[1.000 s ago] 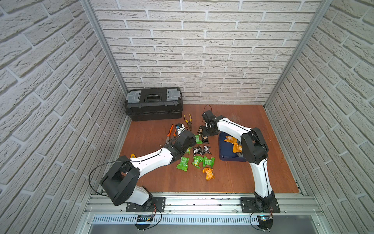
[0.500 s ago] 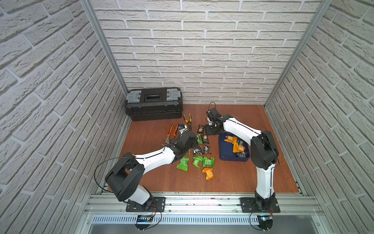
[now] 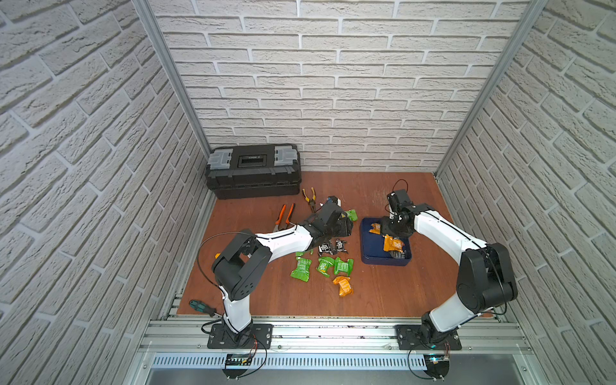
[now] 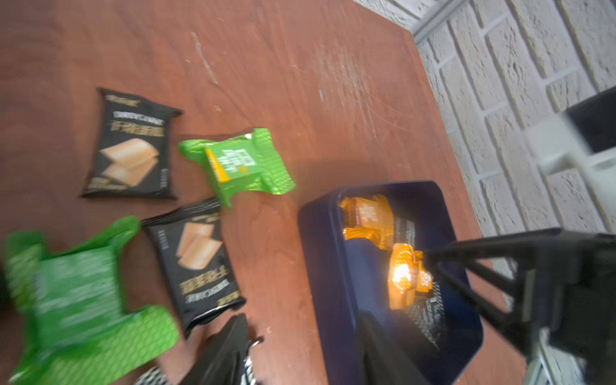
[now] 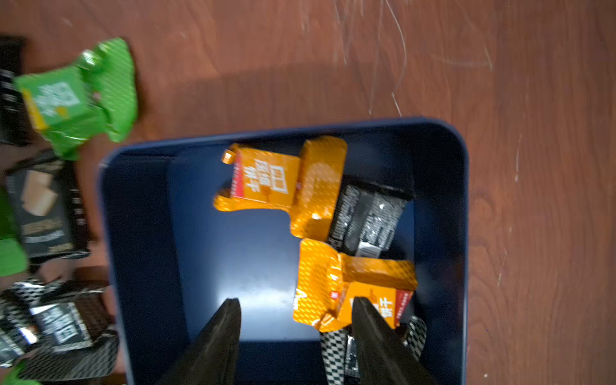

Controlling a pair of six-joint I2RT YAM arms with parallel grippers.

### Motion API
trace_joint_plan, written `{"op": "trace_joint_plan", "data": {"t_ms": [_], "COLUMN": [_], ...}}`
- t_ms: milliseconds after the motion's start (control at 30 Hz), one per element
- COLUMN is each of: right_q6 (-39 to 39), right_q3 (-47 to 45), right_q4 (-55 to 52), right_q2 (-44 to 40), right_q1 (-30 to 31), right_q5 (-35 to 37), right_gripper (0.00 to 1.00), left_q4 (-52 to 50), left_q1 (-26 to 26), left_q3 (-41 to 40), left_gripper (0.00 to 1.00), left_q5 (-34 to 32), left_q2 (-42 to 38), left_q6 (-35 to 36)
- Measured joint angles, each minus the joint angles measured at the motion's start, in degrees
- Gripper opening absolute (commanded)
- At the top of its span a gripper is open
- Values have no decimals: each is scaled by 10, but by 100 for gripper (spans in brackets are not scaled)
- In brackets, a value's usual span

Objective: Take the cookies out of the storage box
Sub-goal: Pick up the cookie from the storage box.

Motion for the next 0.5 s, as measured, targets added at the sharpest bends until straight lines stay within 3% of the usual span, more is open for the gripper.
{"op": "trace_joint_plan", "data": {"t_ms": [267, 500], "right_q6": [10, 19], "right_q3": [-39, -46], "right_q4": [-1, 13], "right_q2": [0, 19], "right_q1": [-25, -33], "right_q5": [10, 10], "right_gripper": [71, 73], "left_q4": [-70, -104], "left_q1": [-13, -17], "left_q3": [77, 82], "left_gripper": [59, 58], "left_q5": [46, 65], "left_q2": [55, 64], "left_q6": [32, 44]}}
